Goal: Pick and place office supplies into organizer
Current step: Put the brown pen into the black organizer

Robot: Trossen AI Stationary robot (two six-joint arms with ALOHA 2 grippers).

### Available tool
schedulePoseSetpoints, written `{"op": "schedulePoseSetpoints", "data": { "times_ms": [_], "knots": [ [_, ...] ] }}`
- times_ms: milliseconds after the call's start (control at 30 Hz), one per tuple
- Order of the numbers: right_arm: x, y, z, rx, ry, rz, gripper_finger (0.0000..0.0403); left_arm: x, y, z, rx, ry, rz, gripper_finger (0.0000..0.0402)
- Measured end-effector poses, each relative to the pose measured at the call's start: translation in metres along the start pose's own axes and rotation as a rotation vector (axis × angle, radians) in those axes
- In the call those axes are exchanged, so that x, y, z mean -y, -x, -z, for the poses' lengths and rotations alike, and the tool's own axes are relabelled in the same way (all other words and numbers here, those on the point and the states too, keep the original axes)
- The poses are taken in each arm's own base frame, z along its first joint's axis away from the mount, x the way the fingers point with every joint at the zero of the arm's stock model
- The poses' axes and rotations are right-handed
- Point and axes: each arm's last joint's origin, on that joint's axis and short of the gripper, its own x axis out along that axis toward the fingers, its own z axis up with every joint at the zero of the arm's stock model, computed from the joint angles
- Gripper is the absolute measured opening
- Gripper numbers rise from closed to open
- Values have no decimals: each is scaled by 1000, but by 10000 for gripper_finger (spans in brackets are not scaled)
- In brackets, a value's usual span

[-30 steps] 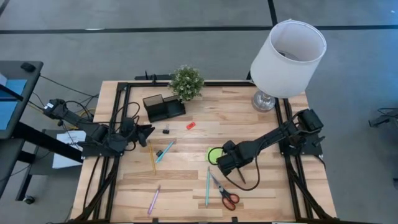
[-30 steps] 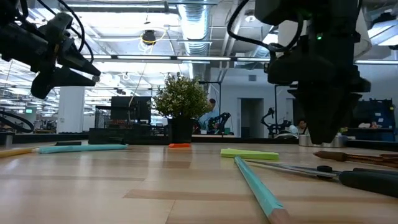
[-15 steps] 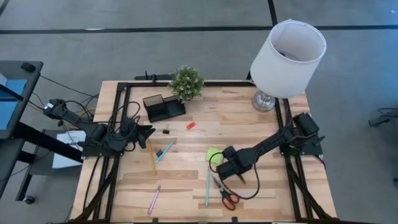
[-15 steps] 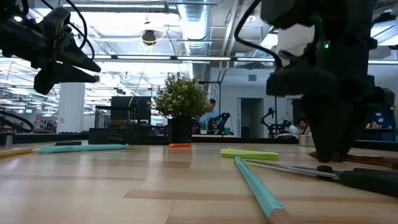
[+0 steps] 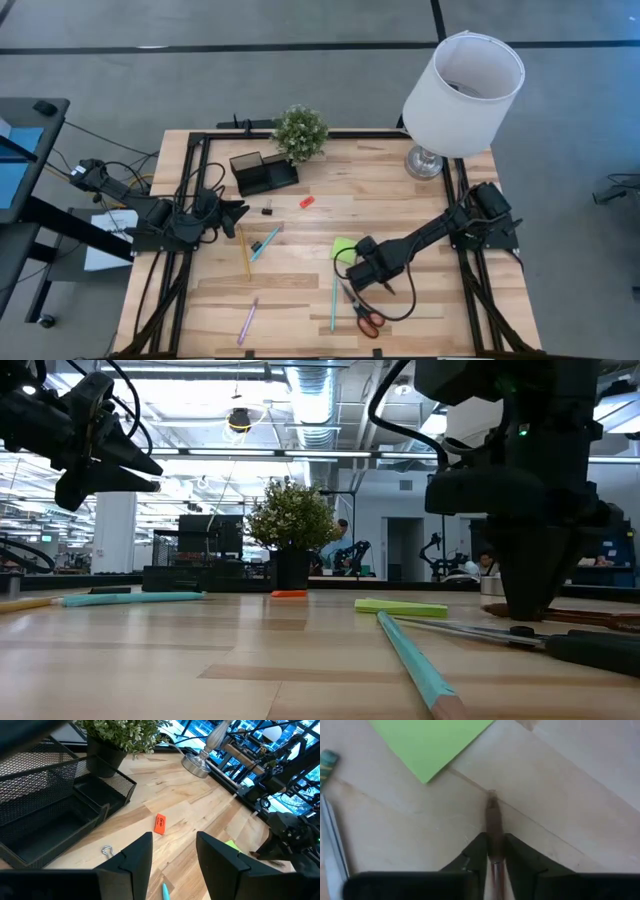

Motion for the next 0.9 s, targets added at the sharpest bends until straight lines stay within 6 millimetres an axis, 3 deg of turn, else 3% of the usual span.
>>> {"op": "schedulePoseSetpoints", "data": {
  "times_ms": [100,233,367,567,667,767,900],
  "knots": [
    [0,0,-1,13,47,-5,19,0,0,0,0,0,0,145],
    [0,1,-1,55,59,4,25,0,0,0,0,0,0,145],
    [-3,16,-3,136,110,24,23,0,0,0,1,1,0,145],
    [1,79,-22,419,160,-64,16,1,0,0,3,17,4,145],
    [6,107,-33,658,189,-74,20,4,0,-3,26,23,25,145],
    [14,136,-56,908,175,-45,24,10,1,-10,92,-9,55,145],
    [9,157,-92,1089,226,-50,16,22,10,-33,183,-105,91,145]
  ]
}}
